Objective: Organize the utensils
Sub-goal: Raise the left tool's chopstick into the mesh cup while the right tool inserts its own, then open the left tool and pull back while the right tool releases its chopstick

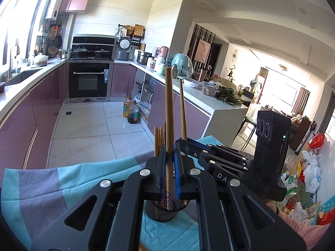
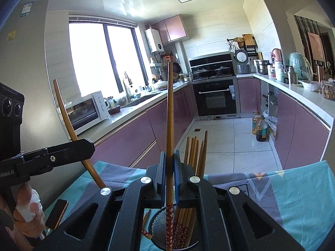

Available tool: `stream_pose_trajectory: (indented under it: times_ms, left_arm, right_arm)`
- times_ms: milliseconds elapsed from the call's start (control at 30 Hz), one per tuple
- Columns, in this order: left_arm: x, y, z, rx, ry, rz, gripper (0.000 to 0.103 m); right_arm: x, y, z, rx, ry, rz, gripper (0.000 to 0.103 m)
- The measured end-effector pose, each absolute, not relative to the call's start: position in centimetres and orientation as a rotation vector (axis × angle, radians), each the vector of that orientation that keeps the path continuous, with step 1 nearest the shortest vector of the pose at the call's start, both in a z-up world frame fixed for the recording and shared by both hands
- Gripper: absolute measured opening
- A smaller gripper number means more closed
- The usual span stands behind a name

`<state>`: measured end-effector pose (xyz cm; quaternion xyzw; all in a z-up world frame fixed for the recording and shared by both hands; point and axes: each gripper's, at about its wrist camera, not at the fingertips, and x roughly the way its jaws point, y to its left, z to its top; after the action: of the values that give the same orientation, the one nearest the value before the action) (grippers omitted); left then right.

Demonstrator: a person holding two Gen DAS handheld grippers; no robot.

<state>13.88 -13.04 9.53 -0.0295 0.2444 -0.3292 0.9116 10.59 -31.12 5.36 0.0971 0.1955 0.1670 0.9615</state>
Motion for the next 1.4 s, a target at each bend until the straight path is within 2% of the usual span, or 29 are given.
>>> stream_pose_trajectory:
  times_ms: [567, 1400]
  left_arm:
    - [15.7, -15.7, 6.9, 0.025, 0.594, -0.64, 0.007]
    - [18.7, -17.8, 4.2, 0.099, 0.721, -0.676, 0.008]
  right_arm:
    - [12.0, -30.3, 2.5, 0.183, 0.447, 0.305, 0.006]
    - [12.1, -30.8, -0.9, 0.185, 0.667, 0.334, 0.006]
